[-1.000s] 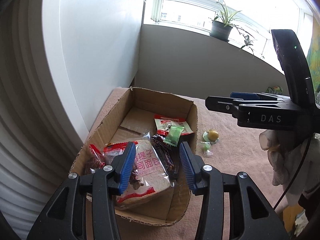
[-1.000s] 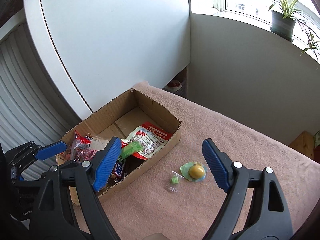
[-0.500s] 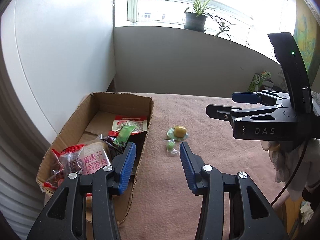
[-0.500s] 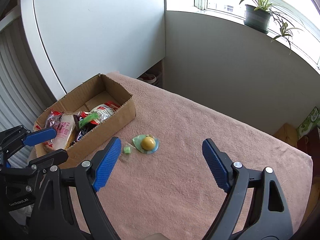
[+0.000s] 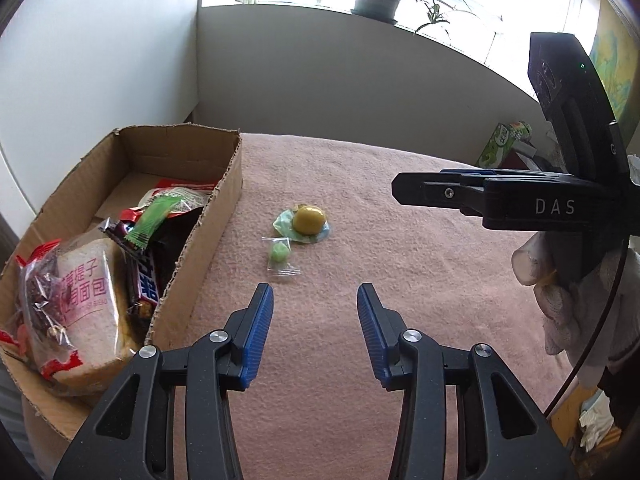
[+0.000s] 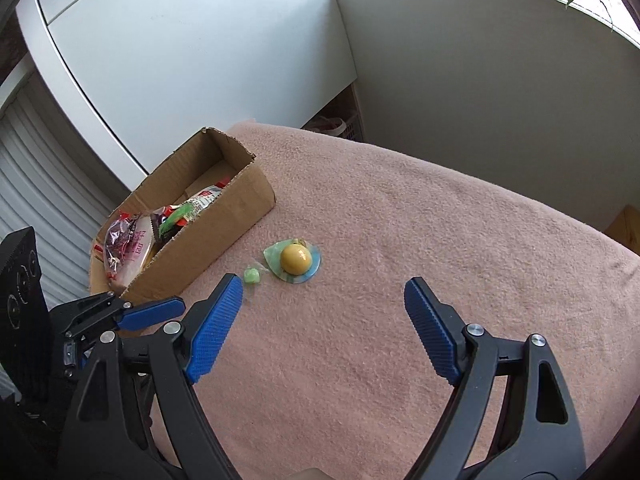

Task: Organize snacks
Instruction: 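Move both open tools back toward the yellow ball candy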

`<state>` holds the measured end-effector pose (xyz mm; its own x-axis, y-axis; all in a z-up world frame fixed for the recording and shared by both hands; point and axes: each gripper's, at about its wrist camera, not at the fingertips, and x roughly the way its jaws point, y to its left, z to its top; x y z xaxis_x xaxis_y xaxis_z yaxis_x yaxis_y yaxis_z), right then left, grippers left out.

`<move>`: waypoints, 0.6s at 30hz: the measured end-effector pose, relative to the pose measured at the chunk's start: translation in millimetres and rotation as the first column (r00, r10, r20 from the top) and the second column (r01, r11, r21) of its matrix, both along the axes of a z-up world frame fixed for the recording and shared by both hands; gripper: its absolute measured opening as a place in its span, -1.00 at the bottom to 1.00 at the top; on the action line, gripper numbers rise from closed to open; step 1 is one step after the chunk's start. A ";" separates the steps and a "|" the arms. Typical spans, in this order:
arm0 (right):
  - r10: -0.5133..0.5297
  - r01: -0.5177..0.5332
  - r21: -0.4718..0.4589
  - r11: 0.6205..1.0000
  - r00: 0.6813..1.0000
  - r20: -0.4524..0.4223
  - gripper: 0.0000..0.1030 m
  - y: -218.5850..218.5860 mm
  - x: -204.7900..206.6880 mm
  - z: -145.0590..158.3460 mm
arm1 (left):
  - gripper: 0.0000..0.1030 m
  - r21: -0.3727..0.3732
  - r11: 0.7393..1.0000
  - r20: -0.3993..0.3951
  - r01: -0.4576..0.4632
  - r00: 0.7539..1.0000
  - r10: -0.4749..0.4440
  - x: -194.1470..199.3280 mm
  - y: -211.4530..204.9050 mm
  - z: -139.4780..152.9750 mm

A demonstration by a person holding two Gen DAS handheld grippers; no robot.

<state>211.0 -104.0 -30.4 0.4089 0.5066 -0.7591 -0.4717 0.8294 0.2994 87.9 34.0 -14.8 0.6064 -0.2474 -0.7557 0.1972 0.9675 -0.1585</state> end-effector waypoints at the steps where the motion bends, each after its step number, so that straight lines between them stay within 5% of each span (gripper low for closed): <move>1: 0.025 -0.025 0.011 1.000 1.000 -0.016 0.66 6.0 3.3 -3.2 | -0.21 0.007 1.000 -0.004 -0.004 1.000 0.004 3.1 -2.6 -3.3; 7: 0.135 -0.135 0.008 0.991 0.988 -0.073 0.32 30.6 28.1 -24.8 | -0.30 0.032 0.998 -0.013 -0.056 0.998 0.056 18.0 -9.1 -21.0; 18: 0.223 -0.224 0.001 0.975 0.970 -0.091 0.27 53.8 46.0 -50.7 | -0.43 0.073 0.989 -0.015 -0.126 0.992 0.127 43.3 -17.9 -39.6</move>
